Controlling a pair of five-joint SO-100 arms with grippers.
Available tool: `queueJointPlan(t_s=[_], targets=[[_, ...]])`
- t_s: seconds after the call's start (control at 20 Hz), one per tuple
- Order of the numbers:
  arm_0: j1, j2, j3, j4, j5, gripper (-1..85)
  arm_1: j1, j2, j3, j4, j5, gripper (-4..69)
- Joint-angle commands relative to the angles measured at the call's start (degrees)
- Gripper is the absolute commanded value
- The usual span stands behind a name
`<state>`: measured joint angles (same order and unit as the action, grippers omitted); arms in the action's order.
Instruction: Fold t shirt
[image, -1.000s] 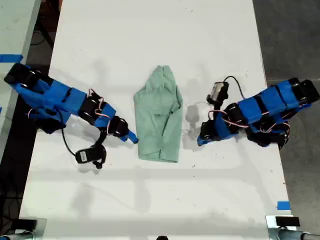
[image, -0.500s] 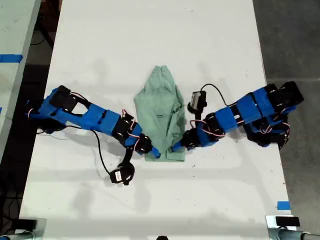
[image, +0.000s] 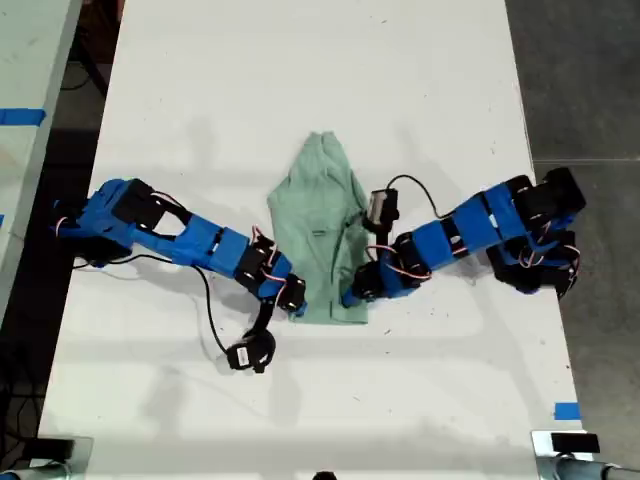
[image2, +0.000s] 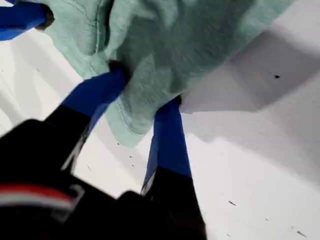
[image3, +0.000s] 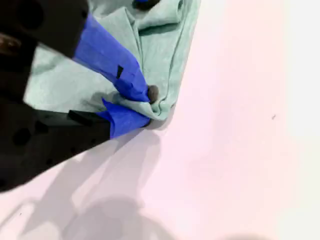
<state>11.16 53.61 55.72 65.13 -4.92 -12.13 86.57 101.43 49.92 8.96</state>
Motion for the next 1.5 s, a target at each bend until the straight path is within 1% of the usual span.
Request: queueJointPlan(t_s=[0.0, 0.05, 0.15, 0.25, 0.3, 0.35, 0.5, 0.55, 0.6, 0.65, 0.7, 0.75, 0.8, 0.85, 0.9, 0.95, 1.0, 1.05, 1.1, 1.15, 1.2, 1.25, 1.3, 1.35, 1.4, 1.45], targets=[[-1.49, 2.2, -1.23, 0.62, 0.79, -0.3, -2.02, -1.32, -6.15, 3.08, 4.83, 2.5], [-1.32, 3.78, -1.23, 0.97, 1.05, -0.3, -2.64, -1.67, -8.88, 4.75, 4.83, 2.5], [-1.67, 8.44, -1.23, 2.37, 2.46, -0.3, -2.37, -1.67, -16.26, 9.05, 1.32, 2.5], [-5.54, 14.24, -0.88, 7.21, 3.25, -0.3, 1.67, 0.26, -24.7, 16.96, -3.96, 2.4], [-8.61, 17.05, -0.79, 9.67, 3.96, -0.3, 5.71, 2.37, -27.16, 20.21, -6.77, 2.4], [-12.3, 20.13, -0.44, 11.51, 4.83, -0.3, 10.72, 5.27, -27.33, 21.01, -10.02, 2.4], [-26.19, 28.12, -0.7, 14.15, 8.79, -0.3, 27.86, 11.34, -26.63, 26.02, -15.64, 2.3], [-30.94, 29.79, -0.7, 14.94, 10.2, -0.3, 32.87, 12.39, -26.19, 27.33, -17.84, 3.8], [-35.07, 30.5, -1.05, 15.82, 11.34, 0.9, 36.91, 13.01, -26.19, 28.39, -20.74, 13.8], [-38.23, 31.11, -1.14, 16.88, 11.69, 9.1, 40.17, 13.8, -26.54, 29.44, -23.64, 26.2], [-40.87, 31.9, -1.14, 18.37, 12.57, 13.1, 43.07, 14.94, -26.98, 31.03, -26.02, 38.2], [-43.68, 32.78, -1.14, 20.65, 13.27, 15.1, 45.79, 16.61, -27.69, 33.22, -27.95, 40.7], [-46.14, 34.19, -1.05, 23.2, 13.89, 15.9, 48.52, 18.9, -27.86, 35.42, -29.62, 39.8], [-48.16, 36.21, -0.44, 24.7, 15.73, 13.0, 50.89, 21.62, -27.6, 37.71, -30.76, 31.3], [-49.13, 38.41, -0.26, 25.75, 18.02, -0.2, 52.65, 24.61, -26.72, 39.99, -31.38, 6.6], [-49.13, 42.01, 1.49, 26.1, 18.98, -0.2, 53.53, 28.3, -24.96, 41.84, -31.55, 0.2], [-48.25, 47.11, 4.48, 26.28, 19.16, -0.3, 53.44, 32.43, -22.59, 43.51, -31.46, 0.2], [-45.79, 53.26, 8.09, 26.1, 18.63, -0.3, 51.86, 38.14, -18.28, 43.86, -30.59, 0.2], [-40.96, 59.33, 11.95, 25.75, 17.49, -0.3, 48.16, 45.0, -11.95, 41.92, -29.36, 0.2], [-34.19, 65.13, 17.23, 24.87, 14.85, -0.3, 43.15, 53.0, -3.69, 38.41, -27.86, 0.2], [-27.07, 72.07, 27.25, 21.09, 12.22, -0.3, 37.62, 61.88, 6.24, 33.93, -26.1, 0.2], [-21.27, 80.51, 41.13, 15.12, 8.17, -0.3, 32.43, 71.81, 17.75, 28.48, -23.99, 0.2], [-18.63, 88.68, 56.07, 8.88, 5.27, -0.3, 27.95, 82.97, 29.88, 22.32, -22.68, 0.3], [-17.4, 94.75, 68.55, 3.6, 3.78, -0.3, 24.61, 93.52, 40.52, 17.84, -21.62, 0.3], [-16.08, 99.4, 78.57, -2.2, 2.81, -0.3, 22.24, 103.1, 49.13, 16.44, -20.48, 0.3], [-13.8, 103.54, 86.84, -8.88, 2.46, -0.3, 21.18, 111.36, 55.81, 17.84, -19.34, 0.3]])
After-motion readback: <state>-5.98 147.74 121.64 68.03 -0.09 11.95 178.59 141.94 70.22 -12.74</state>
